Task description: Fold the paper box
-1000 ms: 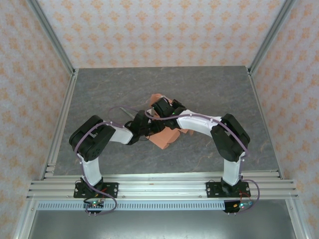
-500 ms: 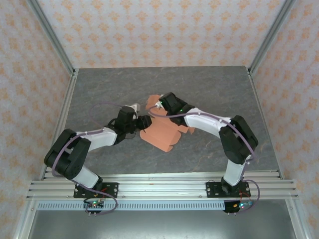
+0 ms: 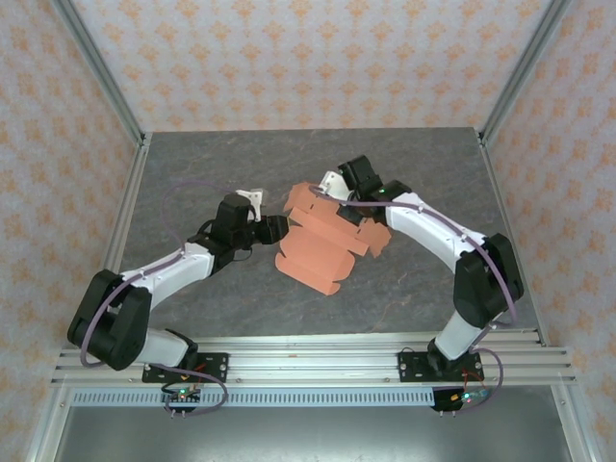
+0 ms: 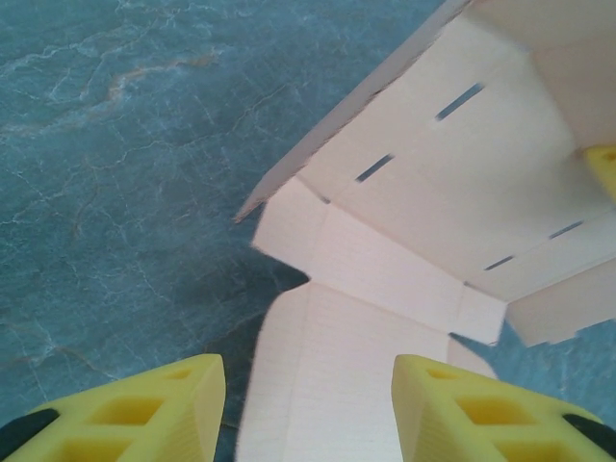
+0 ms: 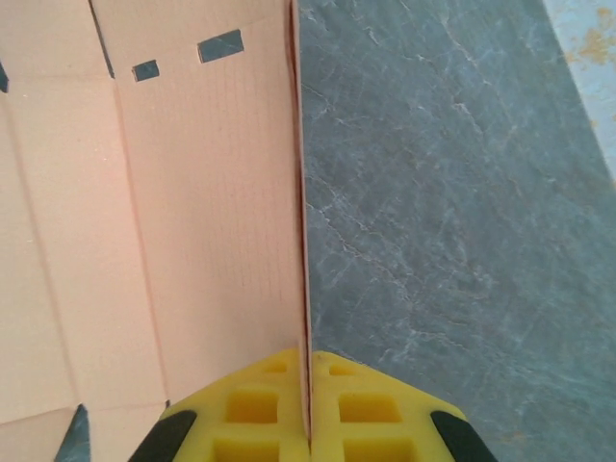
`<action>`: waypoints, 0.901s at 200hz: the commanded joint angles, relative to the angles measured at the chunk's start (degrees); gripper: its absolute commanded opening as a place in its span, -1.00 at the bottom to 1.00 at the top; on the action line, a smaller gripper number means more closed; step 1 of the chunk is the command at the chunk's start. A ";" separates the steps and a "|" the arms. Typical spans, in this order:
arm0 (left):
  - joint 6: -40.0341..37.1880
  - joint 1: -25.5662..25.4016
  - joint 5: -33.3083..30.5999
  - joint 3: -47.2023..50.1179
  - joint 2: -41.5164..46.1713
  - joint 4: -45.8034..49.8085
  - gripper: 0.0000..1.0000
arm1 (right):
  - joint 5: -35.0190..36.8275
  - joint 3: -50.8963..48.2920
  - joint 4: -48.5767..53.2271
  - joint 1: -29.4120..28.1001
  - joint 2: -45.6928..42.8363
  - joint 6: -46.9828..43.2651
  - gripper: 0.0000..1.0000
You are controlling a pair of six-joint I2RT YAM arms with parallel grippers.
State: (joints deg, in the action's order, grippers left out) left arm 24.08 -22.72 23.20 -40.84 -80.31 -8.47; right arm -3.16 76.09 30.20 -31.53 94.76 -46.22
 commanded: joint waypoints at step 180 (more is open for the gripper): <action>-14.95 -6.79 -2.65 -8.07 -14.95 -10.10 -0.29 | -16.42 11.24 15.33 5.95 3.63 7.82 -1.00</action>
State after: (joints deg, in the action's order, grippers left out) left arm 9.69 -28.29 23.73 -49.15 -96.82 -14.90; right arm -19.88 84.42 44.53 -25.56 96.99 -41.91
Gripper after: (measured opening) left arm 0.368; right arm 0.040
